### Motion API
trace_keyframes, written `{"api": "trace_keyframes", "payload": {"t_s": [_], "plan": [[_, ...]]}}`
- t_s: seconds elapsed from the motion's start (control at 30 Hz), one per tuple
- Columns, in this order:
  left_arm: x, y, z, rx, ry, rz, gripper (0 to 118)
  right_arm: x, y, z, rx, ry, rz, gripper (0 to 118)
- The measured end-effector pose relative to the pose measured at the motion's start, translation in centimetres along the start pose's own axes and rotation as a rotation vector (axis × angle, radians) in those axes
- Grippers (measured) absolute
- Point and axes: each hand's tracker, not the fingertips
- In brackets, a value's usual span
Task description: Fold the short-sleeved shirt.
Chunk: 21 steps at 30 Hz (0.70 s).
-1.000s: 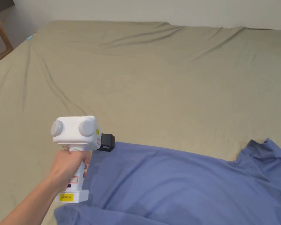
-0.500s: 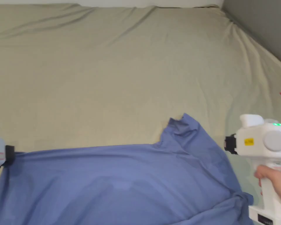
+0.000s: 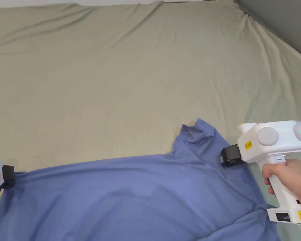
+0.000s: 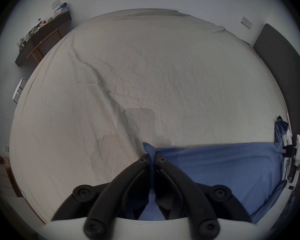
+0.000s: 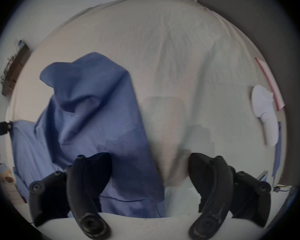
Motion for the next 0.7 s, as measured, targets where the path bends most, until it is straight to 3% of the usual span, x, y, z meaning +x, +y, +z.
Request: {"api": "trace_keyframes", "payload": {"t_s": [0.07,0.2,0.33,0.7], "plan": [[-0.1,-0.1,0.1,0.001,0.001,0.0,3,-0.1,-0.2,1.8,0.041,0.019,0.011,0],[-1.1,0.1,-0.1,-0.002,-0.007,0.007,3,1.6,-1.8,3.2,0.068,0.113,-0.068,0],[-1.8,-0.6,1.7,0.026,-0.014,0.031,3,2.3,-2.0,4.8,0.131,0.133,-0.116,0],[-4.4,-6.7,11.6,0.134,-0.112,0.061,3,3.7,-6.7,13.9,0.28,0.182,-0.08,0]]}}
